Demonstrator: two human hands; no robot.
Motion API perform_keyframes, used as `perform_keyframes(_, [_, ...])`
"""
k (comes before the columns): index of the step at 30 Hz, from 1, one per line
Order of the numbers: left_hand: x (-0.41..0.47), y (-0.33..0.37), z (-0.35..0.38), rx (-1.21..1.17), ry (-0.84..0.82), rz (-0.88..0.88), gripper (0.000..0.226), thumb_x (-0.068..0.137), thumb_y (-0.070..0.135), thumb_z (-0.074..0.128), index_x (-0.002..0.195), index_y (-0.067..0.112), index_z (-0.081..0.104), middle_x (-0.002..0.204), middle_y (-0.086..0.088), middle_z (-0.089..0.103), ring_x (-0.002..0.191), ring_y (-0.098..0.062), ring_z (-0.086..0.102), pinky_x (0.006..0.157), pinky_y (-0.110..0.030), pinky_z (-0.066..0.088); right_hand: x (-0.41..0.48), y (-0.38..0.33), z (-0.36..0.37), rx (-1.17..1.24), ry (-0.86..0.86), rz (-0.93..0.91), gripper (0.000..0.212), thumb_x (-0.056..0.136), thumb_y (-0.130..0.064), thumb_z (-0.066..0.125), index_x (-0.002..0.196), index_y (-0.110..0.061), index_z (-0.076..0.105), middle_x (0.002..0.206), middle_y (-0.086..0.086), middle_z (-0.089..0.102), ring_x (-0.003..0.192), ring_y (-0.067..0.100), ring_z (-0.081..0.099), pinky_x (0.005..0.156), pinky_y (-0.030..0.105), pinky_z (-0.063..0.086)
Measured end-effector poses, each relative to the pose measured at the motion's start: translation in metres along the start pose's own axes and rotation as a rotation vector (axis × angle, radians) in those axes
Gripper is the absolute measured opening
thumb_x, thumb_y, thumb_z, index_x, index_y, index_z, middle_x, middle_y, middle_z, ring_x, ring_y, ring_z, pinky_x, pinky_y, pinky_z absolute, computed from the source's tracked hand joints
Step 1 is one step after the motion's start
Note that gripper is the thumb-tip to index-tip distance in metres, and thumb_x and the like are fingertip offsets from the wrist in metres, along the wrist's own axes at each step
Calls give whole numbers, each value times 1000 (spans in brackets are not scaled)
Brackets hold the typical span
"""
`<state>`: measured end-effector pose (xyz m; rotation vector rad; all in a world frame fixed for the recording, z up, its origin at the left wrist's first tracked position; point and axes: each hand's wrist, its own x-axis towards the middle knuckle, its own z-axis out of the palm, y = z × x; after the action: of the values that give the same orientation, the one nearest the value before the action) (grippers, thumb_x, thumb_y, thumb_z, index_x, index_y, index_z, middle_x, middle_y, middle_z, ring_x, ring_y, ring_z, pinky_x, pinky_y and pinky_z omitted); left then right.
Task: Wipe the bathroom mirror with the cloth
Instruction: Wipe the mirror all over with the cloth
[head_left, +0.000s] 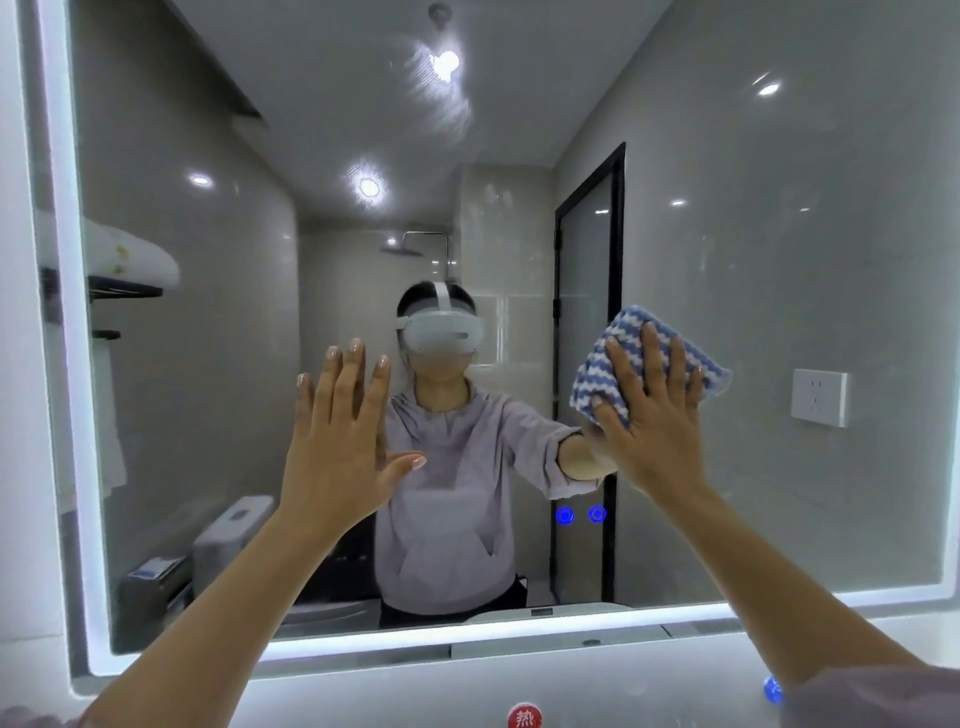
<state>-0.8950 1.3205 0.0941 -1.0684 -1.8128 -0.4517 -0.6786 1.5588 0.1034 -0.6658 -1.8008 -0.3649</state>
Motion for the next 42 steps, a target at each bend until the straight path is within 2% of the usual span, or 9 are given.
perform_keyframes(4, [0,0,1,-5,-2,-2,105,74,75,38,150,8,9,158,-18,-1,146,-35,-2,115,-58,12,-3,-16,10,38,27,62,66,91,-55,26,151,-27,22,160,10,9,147,34,0,115,59,3])
perform_keyframes(8, [0,0,2,-26,-3,-2,109,72,69,53,151,9,7,158,-16,-4,146,-34,-4,116,-57,8,-5,-26,18,20,37,63,66,92,-56,29,151,-31,16,160,8,5,147,34,-2,115,60,2])
perform_keyframes(14, [0,0,2,-41,-21,-6,112,71,64,63,150,9,6,158,-16,-8,146,-32,-8,116,-55,2,-9,-73,22,-62,-35,-251,66,93,-64,21,151,-35,13,161,4,0,146,33,-6,115,53,-8])
perform_keyframes(24, [-1,-1,-1,-46,-47,-15,111,73,68,59,150,11,4,158,-13,-10,146,-29,-11,118,-54,2,17,-95,17,-103,-57,-586,63,93,-61,29,150,-36,19,161,0,10,147,30,0,117,55,2])
perform_keyframes(26, [-1,-1,-2,-40,-45,-11,109,73,76,47,150,11,4,158,-13,-9,146,-30,-10,117,-55,4,22,-85,15,-121,-50,-614,63,93,-62,29,150,-37,18,160,-1,10,148,29,1,117,54,3])
perform_keyframes(32, [-1,-2,-2,-19,-45,0,108,72,84,9,151,10,4,158,-14,-9,146,-31,-8,117,-54,5,33,-32,8,-173,1,-411,67,93,-66,21,151,-34,12,160,3,5,147,31,2,116,56,5])
perform_keyframes(35, [-1,-2,-2,-22,-44,-7,107,71,79,22,151,10,5,158,-14,-9,146,-30,-9,117,-54,6,32,0,2,-137,5,-227,65,93,-65,18,151,-35,10,160,1,2,147,30,-1,117,54,4])
perform_keyframes(40, [0,-1,-3,-28,-56,-10,109,74,77,42,151,11,3,158,-14,-12,146,-30,-12,118,-53,2,27,14,-2,-108,26,16,71,91,-51,44,152,-27,17,160,7,1,147,32,-5,116,52,-3])
perform_keyframes(42, [0,0,-4,-22,-67,-7,111,74,71,53,150,11,-1,157,-13,-16,145,-29,-16,118,-51,-4,26,4,-5,-88,22,41,68,93,-52,37,152,-25,16,160,9,3,146,34,-3,116,54,-3])
